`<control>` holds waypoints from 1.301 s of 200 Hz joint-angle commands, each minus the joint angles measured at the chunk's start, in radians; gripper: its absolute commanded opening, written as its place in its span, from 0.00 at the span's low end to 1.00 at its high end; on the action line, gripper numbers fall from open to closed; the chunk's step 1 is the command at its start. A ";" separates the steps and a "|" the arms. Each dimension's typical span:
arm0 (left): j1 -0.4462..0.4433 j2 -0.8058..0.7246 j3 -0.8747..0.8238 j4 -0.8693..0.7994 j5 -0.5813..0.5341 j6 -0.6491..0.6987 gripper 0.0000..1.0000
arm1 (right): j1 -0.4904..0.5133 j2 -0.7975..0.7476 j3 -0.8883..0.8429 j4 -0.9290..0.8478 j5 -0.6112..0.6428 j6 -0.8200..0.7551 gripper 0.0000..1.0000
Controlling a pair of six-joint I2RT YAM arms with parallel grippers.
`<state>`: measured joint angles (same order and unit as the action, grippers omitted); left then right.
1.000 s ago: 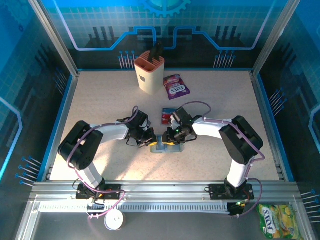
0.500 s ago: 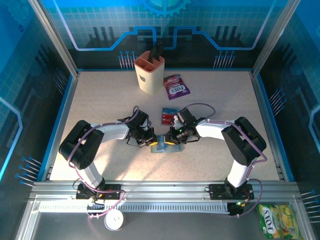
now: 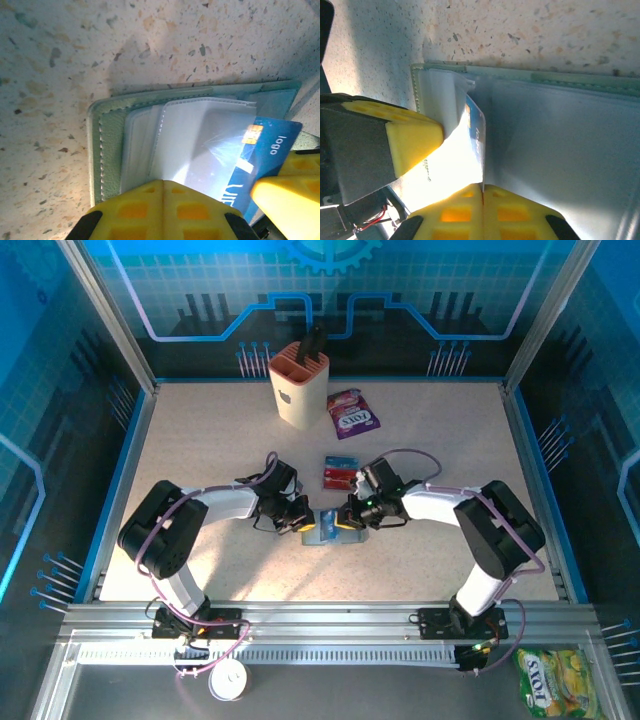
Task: Take the credit cards out of the card holder
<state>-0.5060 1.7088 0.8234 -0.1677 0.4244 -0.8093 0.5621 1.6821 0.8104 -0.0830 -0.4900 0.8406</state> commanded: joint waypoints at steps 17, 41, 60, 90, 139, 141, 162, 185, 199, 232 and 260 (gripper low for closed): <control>-0.006 0.032 0.003 -0.064 -0.028 0.019 0.00 | -0.024 -0.076 -0.022 -0.104 0.034 -0.050 0.06; -0.006 0.028 0.004 -0.060 -0.024 0.019 0.00 | -0.031 -0.109 -0.015 -0.158 0.058 -0.081 0.05; -0.005 0.025 0.008 -0.059 -0.021 0.020 0.00 | -0.035 -0.129 -0.008 -0.182 0.071 -0.096 0.05; -0.007 0.032 0.023 -0.066 -0.020 0.029 0.00 | -0.037 -0.145 0.005 -0.194 0.071 -0.104 0.04; -0.014 0.056 0.049 -0.057 -0.016 0.022 0.00 | -0.045 -0.173 0.019 -0.222 0.087 -0.122 0.04; -0.016 0.057 0.051 -0.056 -0.014 0.022 0.00 | -0.045 -0.173 0.019 -0.222 0.087 -0.123 0.04; -0.030 0.068 0.068 -0.053 -0.013 0.020 0.00 | -0.047 -0.168 0.016 -0.221 0.087 -0.123 0.04; -0.042 0.074 0.079 -0.048 -0.012 0.015 0.00 | -0.048 -0.171 0.014 -0.221 0.088 -0.125 0.04; -0.045 0.073 0.082 -0.043 -0.012 0.012 0.00 | -0.050 -0.174 0.023 -0.233 0.096 -0.134 0.03; -0.045 0.067 0.098 -0.054 -0.020 0.015 0.00 | -0.060 -0.188 0.062 -0.296 0.129 -0.181 0.03; -0.043 0.055 0.105 -0.078 -0.039 0.029 0.00 | -0.081 -0.193 0.122 -0.369 0.162 -0.262 0.03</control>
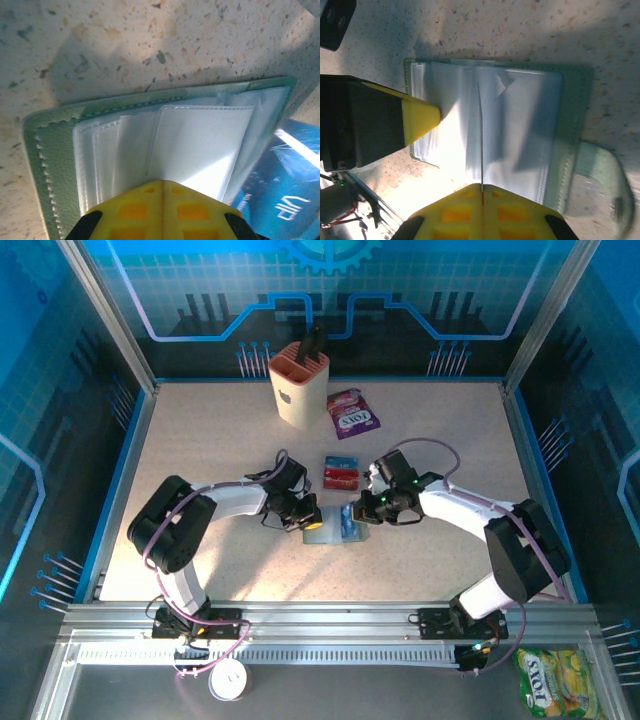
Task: Take the credit cards out of the card holder
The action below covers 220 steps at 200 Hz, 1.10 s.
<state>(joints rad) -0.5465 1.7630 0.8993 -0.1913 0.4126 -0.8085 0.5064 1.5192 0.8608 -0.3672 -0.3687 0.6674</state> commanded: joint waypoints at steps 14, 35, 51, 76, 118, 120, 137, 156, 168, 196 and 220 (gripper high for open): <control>0.000 0.000 0.028 -0.064 -0.032 0.032 0.00 | -0.038 -0.027 0.103 -0.117 0.047 -0.147 0.03; 0.004 -0.005 0.028 -0.076 -0.043 0.041 0.00 | -0.051 -0.014 0.172 -0.181 0.068 -0.266 0.03; 0.006 -0.011 0.036 -0.091 -0.047 0.050 0.00 | -0.057 0.011 0.229 -0.232 0.083 -0.371 0.03; 0.009 -0.023 0.050 -0.107 -0.049 0.056 0.01 | -0.064 0.075 0.320 -0.290 0.072 -0.565 0.03; 0.013 -0.063 0.061 -0.141 -0.063 0.065 0.03 | -0.060 0.181 0.507 -0.417 0.151 -0.893 0.03; 0.013 -0.065 0.061 -0.143 -0.064 0.066 0.03 | -0.060 0.185 0.515 -0.423 0.154 -0.905 0.03; 0.015 -0.082 0.054 -0.150 -0.071 0.064 0.03 | -0.061 0.227 0.592 -0.472 0.187 -1.023 0.02; 0.018 -0.098 0.044 -0.151 -0.077 0.061 0.03 | -0.062 0.279 0.680 -0.523 0.229 -1.136 0.01; 0.019 -0.106 0.040 -0.152 -0.080 0.058 0.04 | -0.062 0.319 0.729 -0.562 0.234 -1.219 0.01; 0.019 -0.123 0.026 -0.153 -0.084 0.054 0.05 | -0.068 0.417 0.861 -0.649 0.260 -1.345 0.01; 0.022 -0.133 0.019 -0.158 -0.090 0.054 0.05 | -0.081 0.488 0.979 -0.697 0.258 -1.375 0.01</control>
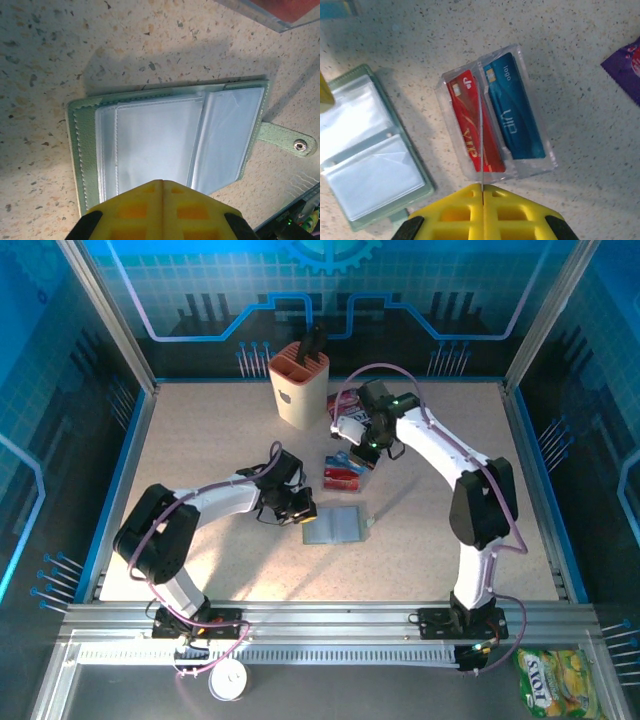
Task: Take the credit cards out of the card holder
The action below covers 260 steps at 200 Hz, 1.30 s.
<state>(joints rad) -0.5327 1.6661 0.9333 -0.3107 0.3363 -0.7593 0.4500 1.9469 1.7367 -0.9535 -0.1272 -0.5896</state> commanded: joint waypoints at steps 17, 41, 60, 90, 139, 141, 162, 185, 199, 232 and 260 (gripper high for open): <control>0.009 -0.044 -0.021 -0.039 -0.017 0.000 0.06 | -0.029 0.100 0.175 -0.140 0.008 -0.139 0.01; 0.010 -0.055 -0.026 -0.040 -0.022 -0.004 0.06 | -0.033 0.144 0.255 -0.176 0.011 -0.163 0.01; 0.012 -0.057 -0.030 -0.040 -0.024 -0.006 0.06 | -0.038 0.175 0.297 -0.198 0.011 -0.178 0.02; 0.017 -0.055 -0.033 -0.038 -0.026 -0.006 0.06 | -0.037 0.203 0.319 -0.210 -0.014 -0.187 0.04; 0.024 -0.079 -0.051 -0.031 -0.046 -0.008 0.07 | -0.034 0.222 0.295 -0.184 -0.038 -0.187 0.06; 0.024 -0.081 -0.053 -0.031 -0.047 -0.008 0.07 | -0.034 0.223 0.294 -0.183 -0.038 -0.185 0.06; 0.030 -0.088 -0.064 -0.031 -0.053 -0.006 0.07 | -0.031 0.233 0.288 -0.174 -0.037 -0.183 0.13; 0.040 -0.104 -0.077 -0.031 -0.060 -0.001 0.11 | -0.031 0.231 0.286 -0.167 -0.032 -0.175 0.19; 0.048 -0.118 -0.082 -0.037 -0.072 0.007 0.14 | -0.031 0.224 0.280 -0.156 -0.030 -0.169 0.21; 0.086 -0.148 -0.069 -0.078 -0.112 0.056 0.25 | -0.036 0.178 0.230 -0.106 -0.015 -0.127 0.25; 0.139 -0.177 -0.059 -0.107 -0.169 0.117 0.53 | -0.047 0.088 0.099 0.018 0.007 -0.046 0.35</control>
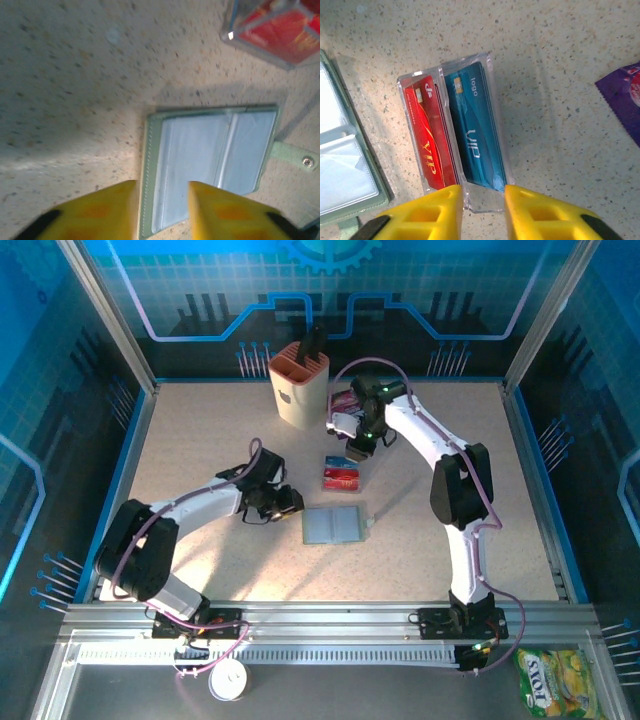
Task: Take the credit cards out of the card holder
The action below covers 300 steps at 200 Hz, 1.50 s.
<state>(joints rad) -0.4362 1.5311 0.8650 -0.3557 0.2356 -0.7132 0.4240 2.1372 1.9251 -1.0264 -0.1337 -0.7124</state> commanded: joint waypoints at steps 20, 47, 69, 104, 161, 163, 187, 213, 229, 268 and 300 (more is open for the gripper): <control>0.089 -0.059 0.012 -0.070 -0.100 0.120 0.93 | -0.031 -0.188 -0.222 0.213 0.048 0.155 0.42; 0.150 -0.077 0.018 -0.092 -0.186 0.182 0.99 | -0.049 -0.279 -0.390 0.350 0.108 0.264 0.60; 0.192 -0.097 0.016 -0.094 -0.293 0.256 0.99 | -0.068 -0.353 -0.520 0.441 0.146 0.334 1.00; 0.232 -0.176 -0.042 -0.011 -0.550 0.363 0.99 | -0.103 -0.454 -0.712 0.594 0.232 0.431 1.00; 0.281 -0.210 -0.231 0.402 -0.696 0.625 0.99 | -0.225 -0.583 -1.061 1.025 0.373 0.611 1.00; 0.284 -0.209 -0.237 0.422 -0.692 0.624 0.99 | -0.229 -0.588 -1.079 1.046 0.381 0.617 1.00; 0.320 -0.188 -0.337 0.693 -0.636 0.653 0.99 | -0.260 -0.634 -1.224 1.276 0.390 0.660 1.00; 0.347 -0.132 -0.424 1.012 -0.557 0.686 0.99 | -0.275 -0.635 -1.322 1.501 0.391 0.666 1.00; 0.347 -0.088 -0.417 1.081 -0.523 0.738 0.99 | -0.281 -0.634 -1.362 1.595 0.378 0.668 1.00; 0.393 0.008 -0.525 1.346 -0.428 0.713 0.99 | -0.306 -0.643 -1.478 1.795 0.344 0.686 1.00; 0.390 0.028 -0.512 1.350 -0.441 0.723 0.99 | -0.328 -0.588 -1.544 1.967 0.303 0.696 1.00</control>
<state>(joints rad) -0.0525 1.5471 0.3336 0.8753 -0.2417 -0.0151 0.1207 1.5181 0.4110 0.7193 0.2054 -0.0402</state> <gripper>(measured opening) 0.992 0.999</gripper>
